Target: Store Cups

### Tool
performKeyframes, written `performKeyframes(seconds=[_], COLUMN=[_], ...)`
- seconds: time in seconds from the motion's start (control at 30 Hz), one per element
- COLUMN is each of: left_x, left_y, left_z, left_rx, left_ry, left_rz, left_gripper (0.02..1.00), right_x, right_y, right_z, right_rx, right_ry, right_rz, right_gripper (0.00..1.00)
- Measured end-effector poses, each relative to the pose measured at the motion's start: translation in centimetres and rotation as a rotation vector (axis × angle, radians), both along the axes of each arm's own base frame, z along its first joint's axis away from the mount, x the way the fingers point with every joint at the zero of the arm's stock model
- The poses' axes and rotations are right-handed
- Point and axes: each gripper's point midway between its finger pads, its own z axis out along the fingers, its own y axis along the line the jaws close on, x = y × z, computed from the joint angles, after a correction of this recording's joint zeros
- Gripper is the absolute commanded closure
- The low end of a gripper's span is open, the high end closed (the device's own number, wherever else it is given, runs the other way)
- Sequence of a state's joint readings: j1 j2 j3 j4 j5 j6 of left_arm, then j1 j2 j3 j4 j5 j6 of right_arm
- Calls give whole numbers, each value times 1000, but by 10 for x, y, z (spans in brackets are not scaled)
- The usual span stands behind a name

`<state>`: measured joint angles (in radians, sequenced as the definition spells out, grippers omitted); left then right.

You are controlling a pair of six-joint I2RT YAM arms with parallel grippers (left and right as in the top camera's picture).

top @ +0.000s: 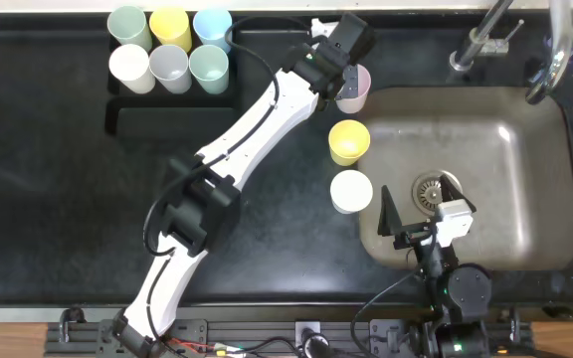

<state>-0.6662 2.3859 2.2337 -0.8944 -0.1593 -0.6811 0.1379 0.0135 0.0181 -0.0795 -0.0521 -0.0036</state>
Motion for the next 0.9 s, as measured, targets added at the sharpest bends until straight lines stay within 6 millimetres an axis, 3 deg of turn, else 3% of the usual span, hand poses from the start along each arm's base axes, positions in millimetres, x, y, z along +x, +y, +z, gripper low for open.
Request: performKeyframes(seconds=[0.23, 0.37, 0.47, 0.57, 0.67, 0.77, 0.83, 0.9], left_x=[-7, -20, -26, -31, -45, -62, -72, -81], left_y=[7, 35, 60, 88, 134, 200, 249, 292], left_z=[-3, 9, 47, 112, 186, 230, 237, 226], left_rx=[36, 155, 218, 193, 130, 98, 98, 113], left_ry=[30, 39, -21, -140, -264, -338, -352, -329], left_rz=[1, 25, 57, 113, 197, 318, 414, 499], left_gripper=[985, 982, 985, 985, 985, 985, 985, 985], right_x=[0, 0, 0, 0, 0, 0, 0, 0], right_y=[0, 0, 0, 0, 0, 0, 0, 0], right_z=[0, 0, 0, 0, 0, 0, 0, 0], right_rx=[0, 0, 0, 0, 0, 0, 0, 0], right_ry=[0, 0, 0, 0, 0, 0, 0, 0], right_rz=[0, 0, 0, 0, 0, 0, 0, 0], right_gripper=[3, 5, 3, 3, 3, 3, 3, 3])
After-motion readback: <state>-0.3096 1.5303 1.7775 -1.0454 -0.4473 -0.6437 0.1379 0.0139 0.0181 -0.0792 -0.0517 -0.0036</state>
